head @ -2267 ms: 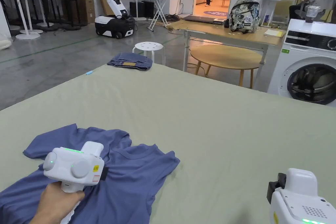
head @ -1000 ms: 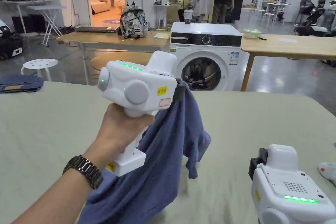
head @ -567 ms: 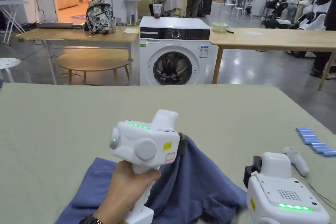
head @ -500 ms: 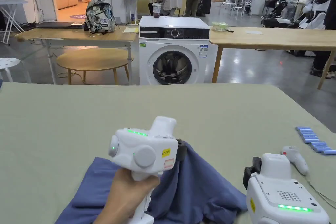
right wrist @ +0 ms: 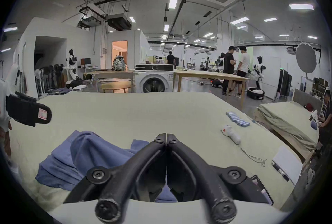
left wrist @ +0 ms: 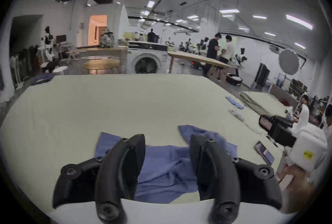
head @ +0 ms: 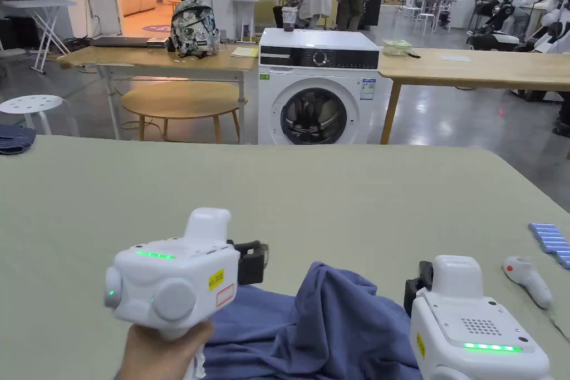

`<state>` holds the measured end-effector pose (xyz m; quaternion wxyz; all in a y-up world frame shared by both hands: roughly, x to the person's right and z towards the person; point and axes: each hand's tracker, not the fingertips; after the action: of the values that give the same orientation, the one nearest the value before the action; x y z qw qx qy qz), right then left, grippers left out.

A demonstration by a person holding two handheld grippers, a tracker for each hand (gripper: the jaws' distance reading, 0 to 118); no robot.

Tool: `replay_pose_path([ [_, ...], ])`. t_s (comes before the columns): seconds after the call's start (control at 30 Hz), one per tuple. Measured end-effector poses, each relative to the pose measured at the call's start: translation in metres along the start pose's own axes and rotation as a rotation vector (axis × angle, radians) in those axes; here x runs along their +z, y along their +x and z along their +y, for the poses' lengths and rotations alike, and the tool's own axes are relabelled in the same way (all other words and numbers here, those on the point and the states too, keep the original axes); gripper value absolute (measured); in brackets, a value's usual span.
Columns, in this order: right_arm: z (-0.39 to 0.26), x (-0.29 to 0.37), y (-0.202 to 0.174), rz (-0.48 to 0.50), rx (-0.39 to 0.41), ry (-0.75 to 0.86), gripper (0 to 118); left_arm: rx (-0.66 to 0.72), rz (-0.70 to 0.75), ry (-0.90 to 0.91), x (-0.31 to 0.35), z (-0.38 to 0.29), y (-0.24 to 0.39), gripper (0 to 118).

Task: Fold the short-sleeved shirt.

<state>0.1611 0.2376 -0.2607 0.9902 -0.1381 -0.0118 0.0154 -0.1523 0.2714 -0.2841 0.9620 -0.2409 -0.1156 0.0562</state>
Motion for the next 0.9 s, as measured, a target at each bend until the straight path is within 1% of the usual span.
replay_pose_path([
  [0.03, 0.001, 0.000, -0.005, 0.008, 0.003, 0.003, 0, -0.003, 0.032, 0.006, 0.007, -0.006, -0.006, 24],
  [0.07, 0.002, -0.001, -0.009, 0.016, 0.005, 0.006, 0, -0.003, 0.057, 0.022, 0.014, -0.011, -0.013, 8],
  [0.1, 0.002, -0.001, -0.013, 0.021, 0.006, 0.006, 0, -0.002, 0.088, 0.034, 0.019, -0.016, -0.019, 1],
  [0.17, 0.003, -0.003, -0.022, 0.034, 0.008, 0.006, 0, 0.001, 0.159, 0.029, 0.025, -0.027, -0.030, 0],
  [0.23, 0.003, -0.005, -0.030, 0.044, 0.011, 0.003, 0, 0.008, 0.151, 0.002, 0.029, -0.035, -0.043, 0],
  [0.33, 0.004, -0.010, -0.041, 0.066, 0.015, -0.007, 0, 0.039, 0.190, -0.041, 0.030, -0.042, -0.061, 0],
  [0.5, 0.004, -0.017, -0.052, 0.088, 0.027, -0.021, 0, 0.102, 0.190, -0.090, 0.013, -0.035, -0.102, 0],
  [0.6, 0.004, -0.023, -0.054, 0.096, 0.038, -0.029, 0, 0.138, 0.163, -0.160, -0.013, -0.021, -0.130, 0],
  [0.63, 0.004, -0.026, -0.054, 0.095, 0.040, -0.032, 0, 0.141, 0.169, -0.153, -0.024, -0.015, -0.138, 0],
  [0.83, 0.002, -0.040, -0.043, 0.077, 0.034, -0.057, 0, 0.201, 0.092, -0.318, -0.098, 0.019, -0.175, 0],
  [0.87, 0.001, -0.042, -0.040, 0.071, 0.034, -0.062, 0, 0.201, 0.085, -0.344, -0.113, 0.022, -0.179, 2],
  [0.9, 0.001, -0.045, -0.037, 0.066, 0.033, -0.068, 0, 0.199, 0.079, -0.369, -0.128, 0.026, -0.182, 12],
])
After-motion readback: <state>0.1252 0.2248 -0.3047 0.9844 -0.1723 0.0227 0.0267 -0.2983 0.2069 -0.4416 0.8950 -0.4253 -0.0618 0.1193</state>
